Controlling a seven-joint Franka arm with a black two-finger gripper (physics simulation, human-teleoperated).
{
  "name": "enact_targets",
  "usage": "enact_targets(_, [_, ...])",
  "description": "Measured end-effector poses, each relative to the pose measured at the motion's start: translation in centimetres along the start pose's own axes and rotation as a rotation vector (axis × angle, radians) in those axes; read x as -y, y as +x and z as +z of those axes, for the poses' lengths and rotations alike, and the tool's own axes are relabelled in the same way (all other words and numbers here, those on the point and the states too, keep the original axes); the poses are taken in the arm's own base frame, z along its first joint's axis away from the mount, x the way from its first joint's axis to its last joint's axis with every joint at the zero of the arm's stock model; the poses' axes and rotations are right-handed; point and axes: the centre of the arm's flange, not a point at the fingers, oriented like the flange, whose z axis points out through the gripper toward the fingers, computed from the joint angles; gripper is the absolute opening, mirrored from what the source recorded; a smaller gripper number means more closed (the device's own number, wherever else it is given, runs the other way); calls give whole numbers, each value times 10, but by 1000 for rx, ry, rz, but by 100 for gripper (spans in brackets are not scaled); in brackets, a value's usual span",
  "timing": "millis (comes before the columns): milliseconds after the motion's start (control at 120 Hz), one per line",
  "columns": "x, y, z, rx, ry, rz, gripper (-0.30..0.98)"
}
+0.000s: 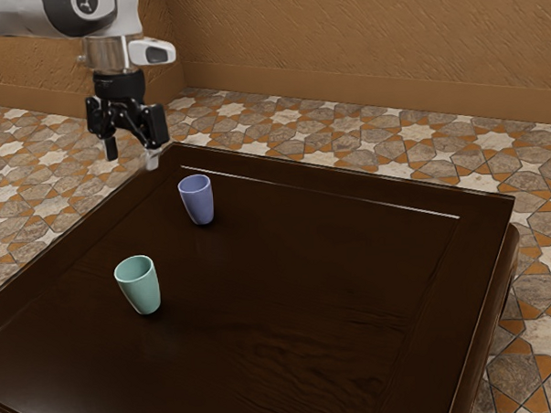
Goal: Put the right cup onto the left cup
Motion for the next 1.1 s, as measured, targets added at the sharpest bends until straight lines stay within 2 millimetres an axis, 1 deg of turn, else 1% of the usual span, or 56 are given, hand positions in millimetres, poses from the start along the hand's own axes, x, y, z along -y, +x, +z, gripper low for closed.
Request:
enact_targets(67, [-8, 6, 0, -34, 3, 13, 69])
enact_targets(100, [-9, 10, 9, -35, 3, 15, 69])
enact_targets(167, [-8, 21, 41, -12, 1, 13, 69])
enact_targets(200, [-5, 28, 54, -7, 0, 9, 69])
enact_targets(258, [-2, 35, 61, -20, -1, 4, 69])
enact_targets(333, [0, 39, 69, -32, -1, 1, 69])
enact_targets(392, [-4, 41, 92, -17, -1, 8, 69])
enact_targets(475, [-20, 44, 136, 4, 7, 34, 69])
enact_targets(517, [-25, 42, 155, 3, 9, 44, 69])
enact_targets(567, [-26, 40, 174, -4, 9, 45, 69])
enact_targets(592, [-24, 41, 179, -13, 9, 42, 69])
enact_targets(658, [-15, 43, 184, -48, 8, 25, 69])
enact_targets(725, [-6, 46, 182, -83, 8, 11, 69])
enact_targets(767, [2, 47, 181, -101, 9, -2, 69])
enact_targets(875, [35, 46, 178, -128, 8, -47, 69])
enact_targets(1017, [81, 40, 177, -142, 5, -100, 69])
enact_targets(1100, [101, 36, 178, -145, 4, -117, 69])
